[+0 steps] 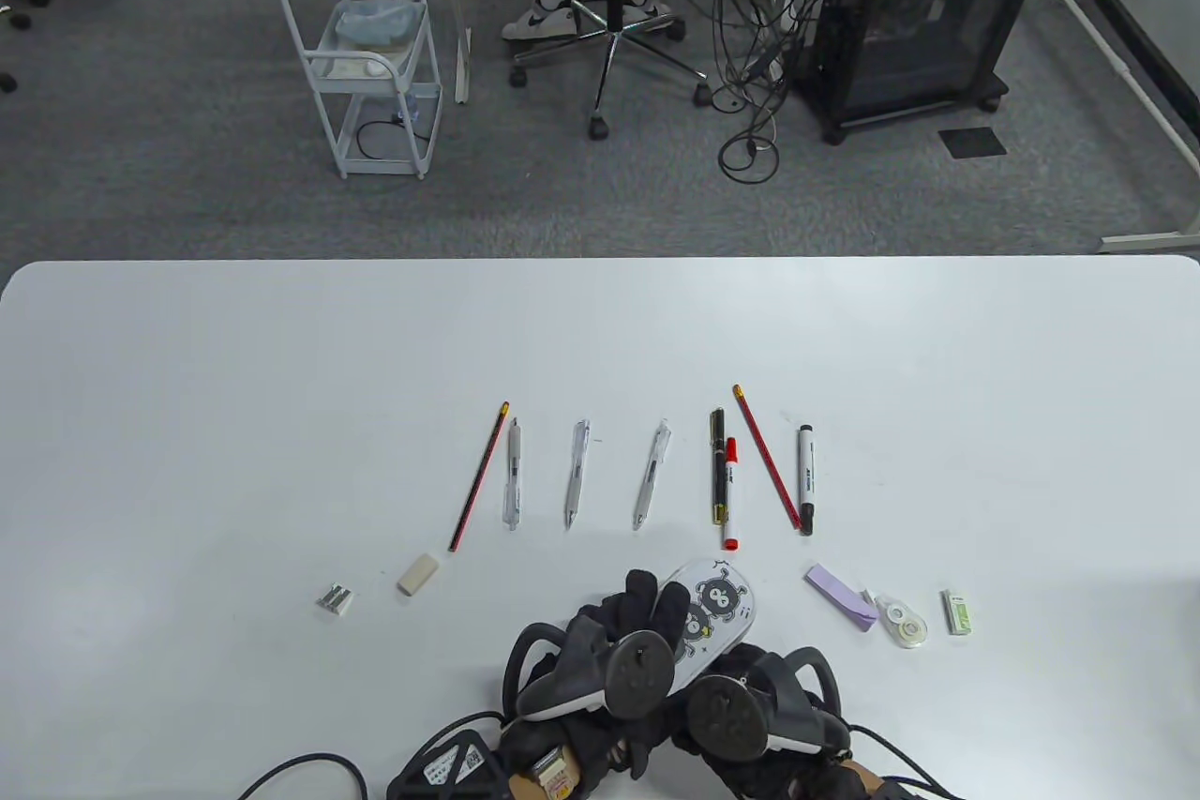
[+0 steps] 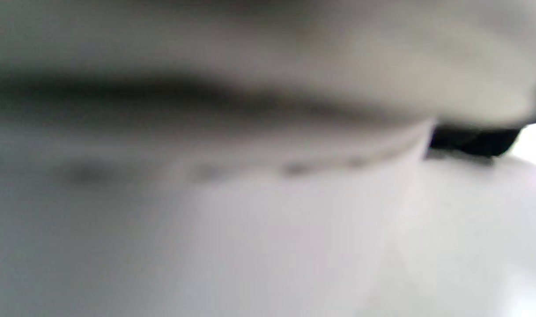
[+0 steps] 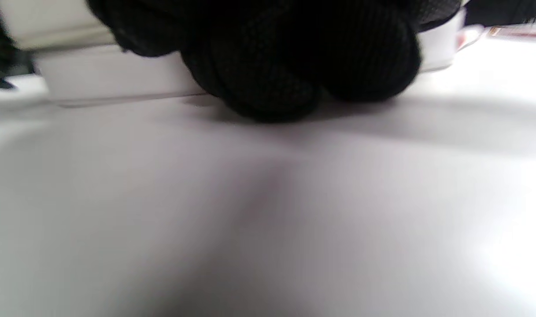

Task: Pack double-layer zippered pencil case

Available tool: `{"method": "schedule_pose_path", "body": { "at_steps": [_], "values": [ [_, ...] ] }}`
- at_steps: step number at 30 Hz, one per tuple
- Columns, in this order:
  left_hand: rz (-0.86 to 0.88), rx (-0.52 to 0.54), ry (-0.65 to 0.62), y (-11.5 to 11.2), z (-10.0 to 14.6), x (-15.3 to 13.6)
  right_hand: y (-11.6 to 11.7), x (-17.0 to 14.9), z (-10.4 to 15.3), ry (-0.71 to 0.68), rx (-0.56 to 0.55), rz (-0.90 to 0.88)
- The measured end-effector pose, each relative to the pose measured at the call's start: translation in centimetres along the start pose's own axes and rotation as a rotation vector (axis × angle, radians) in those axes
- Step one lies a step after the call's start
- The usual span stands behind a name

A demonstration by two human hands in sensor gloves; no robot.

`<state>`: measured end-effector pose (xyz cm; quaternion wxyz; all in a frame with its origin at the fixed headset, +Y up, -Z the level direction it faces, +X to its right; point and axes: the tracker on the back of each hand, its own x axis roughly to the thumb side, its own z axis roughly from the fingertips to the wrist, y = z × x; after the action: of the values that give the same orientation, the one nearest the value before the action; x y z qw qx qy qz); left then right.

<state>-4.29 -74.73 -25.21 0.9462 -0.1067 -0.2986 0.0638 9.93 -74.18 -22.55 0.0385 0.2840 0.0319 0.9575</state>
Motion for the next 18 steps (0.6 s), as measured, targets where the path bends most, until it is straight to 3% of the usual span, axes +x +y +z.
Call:
{"method": "schedule_pose_path", "body": {
  "at_steps": [5, 8, 9, 11, 15, 18],
  "values": [
    [-0.148, -0.008, -0.028, -0.1, 0.1, 0.4, -0.6, -5.6, 0.3, 0.243, -0.023, -0.014],
    [-0.224, -0.038, -0.068, 0.0, 0.2, 0.4, -1.2, -9.1, 1.0, 0.344, -0.062, 0.117],
    [-0.272, -0.042, -0.091, 0.0, 0.1, 0.5, -1.1, -9.8, 1.1, 0.357, -0.042, 0.013],
    [-0.363, -0.075, -0.020, 0.1, -0.1, 0.7, -0.9, -9.6, 1.1, 0.383, -0.030, -0.104],
    [-0.413, -0.164, 0.175, 0.4, 0.2, -0.3, -1.3, -8.2, 1.0, 0.303, -0.101, 0.122],
    [-0.301, -0.109, 0.075, 0.4, 0.2, -0.8, -1.3, -8.0, 0.9, 0.293, -0.141, 0.100]
  ]
}}
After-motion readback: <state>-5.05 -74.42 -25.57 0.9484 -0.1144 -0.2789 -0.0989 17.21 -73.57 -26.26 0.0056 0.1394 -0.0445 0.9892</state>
